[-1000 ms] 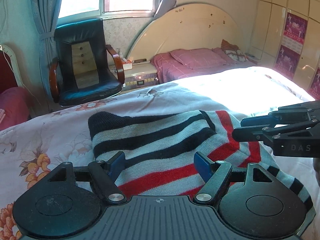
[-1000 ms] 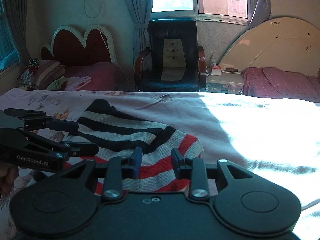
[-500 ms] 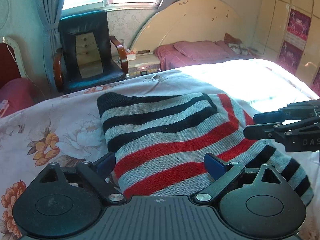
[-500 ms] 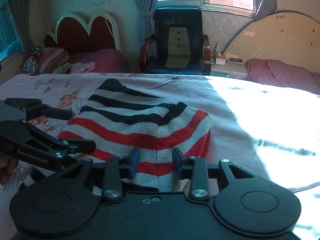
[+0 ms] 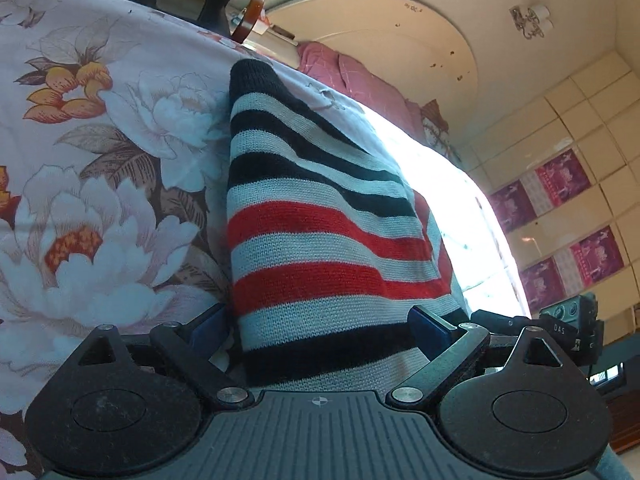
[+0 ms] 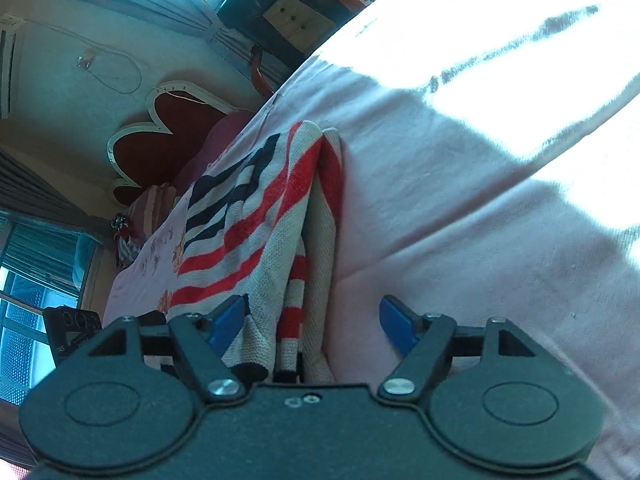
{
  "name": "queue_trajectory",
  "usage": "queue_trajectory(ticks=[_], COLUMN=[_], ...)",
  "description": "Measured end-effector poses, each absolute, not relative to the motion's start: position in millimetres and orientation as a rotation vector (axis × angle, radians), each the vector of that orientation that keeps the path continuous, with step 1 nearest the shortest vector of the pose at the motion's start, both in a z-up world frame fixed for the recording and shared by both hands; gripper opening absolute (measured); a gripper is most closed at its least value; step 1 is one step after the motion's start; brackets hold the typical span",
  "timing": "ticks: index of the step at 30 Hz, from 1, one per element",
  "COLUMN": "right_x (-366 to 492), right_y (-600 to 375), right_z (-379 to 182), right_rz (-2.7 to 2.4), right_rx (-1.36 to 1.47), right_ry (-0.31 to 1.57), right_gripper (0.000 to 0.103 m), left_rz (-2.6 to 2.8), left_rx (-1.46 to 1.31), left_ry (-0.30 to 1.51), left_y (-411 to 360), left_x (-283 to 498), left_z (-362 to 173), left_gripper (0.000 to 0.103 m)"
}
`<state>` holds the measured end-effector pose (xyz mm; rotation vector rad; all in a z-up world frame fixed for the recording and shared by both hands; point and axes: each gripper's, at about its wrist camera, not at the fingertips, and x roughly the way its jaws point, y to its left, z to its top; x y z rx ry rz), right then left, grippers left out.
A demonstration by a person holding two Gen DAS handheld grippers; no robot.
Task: Fold small clothes
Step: 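Lift the edge with both grippers and fold the sweater in half again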
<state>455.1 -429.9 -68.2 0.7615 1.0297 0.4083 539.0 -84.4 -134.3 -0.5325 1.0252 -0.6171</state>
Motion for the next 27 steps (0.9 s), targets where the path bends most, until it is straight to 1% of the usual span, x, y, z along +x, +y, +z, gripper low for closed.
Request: queue_trajectory(ticks=[3,7,9,11,12,14,16,17,18,19,20,22,24,26,27], right_x=[457.8,463.6,467.0,471.5,474.0,477.7,480.5,480.7,480.7,480.3,478.6,478.0,478.4,480.5,480.2], right_y=[-427.6,-419.3,-415.9,-407.7,-402.0,-391.3,-384.0,-382.8,-383.3,-384.3,-386.8,-387.4,-384.2,-381.2,-380.3], right_z=[-77.8,-81.9,-80.8,-82.1,-82.2,-84.3,-85.9,-86.0,-86.0,-86.2,-87.6,-86.8,-82.5,-79.9,-79.1], right_rz=[0.47,0.5,0.519,0.546,0.558,0.578,0.587,0.59,0.592,0.593,0.593,0.595,0.592,0.59,0.59], right_rx=[0.827,0.852,0.845,0.827,0.82,0.817,0.818,0.819,0.82,0.817,0.814,0.81,0.782,0.755,0.746], right_ry=[1.038,1.047,1.051,1.057,1.059,1.055,1.042,1.035,1.029,1.025,1.02,1.013,1.016,1.014,1.011], right_gripper=[0.074,0.073,0.072,0.067,0.062,0.059,0.057,0.057,0.055,0.05,0.049,0.049,0.052,0.052,0.052], left_rz=[-0.639,-0.662,-0.67,-0.672,-0.673,-0.673,-0.672,-0.672,-0.673,-0.674,-0.673,-0.668,-0.664,-0.667,-0.672], left_rx=[-0.527,-0.489,-0.484,-0.481,-0.478,-0.467,-0.421,-0.392,-0.382,-0.384,-0.382,-0.374,-0.367,-0.367,-0.367], left_ry=[1.032,1.036,1.036,1.03,1.025,1.02,1.014,1.012,1.011,1.01,1.01,1.007,1.001,0.996,0.994], left_y=[-92.6,-102.8,-104.7,-106.9,-107.9,-110.0,-111.3,-112.0,-111.0,-109.2,-109.5,-110.3,-111.6,-113.0,-112.9], left_x=[540.3,547.2,549.7,550.2,550.3,550.3,549.5,548.8,548.4,548.3,548.5,547.9,546.8,546.2,546.2], left_z=[-135.8,-134.9,-134.4,-134.1,-133.9,-133.2,-131.8,-130.9,-131.2,-131.4,-131.3,-130.5,-129.9,-130.4,-130.5], left_gripper=[0.093,0.093,0.093,0.093,0.093,0.093,0.089,0.085,0.084,0.084,0.084,0.084,0.084,0.083,0.079])
